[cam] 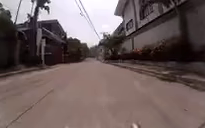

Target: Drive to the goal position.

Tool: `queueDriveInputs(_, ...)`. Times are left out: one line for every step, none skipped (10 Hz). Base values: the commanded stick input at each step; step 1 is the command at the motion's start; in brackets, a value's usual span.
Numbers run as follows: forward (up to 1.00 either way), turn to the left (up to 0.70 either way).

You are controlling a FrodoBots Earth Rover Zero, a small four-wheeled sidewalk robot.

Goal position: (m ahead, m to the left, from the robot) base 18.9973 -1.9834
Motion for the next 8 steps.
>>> queueDriveInputs(1.0,0.02)
queueDriveInputs(1.0,0.02)
queueDriveInputs(1.0,0.02)
queueDriveInputs(1.0,0.02)
queueDriveInputs(1.0,0.02)
queueDriveInputs(1.0,0.02)
queueDriveInputs(1.0,0.02)
queueDriveInputs(1.0,0.02)
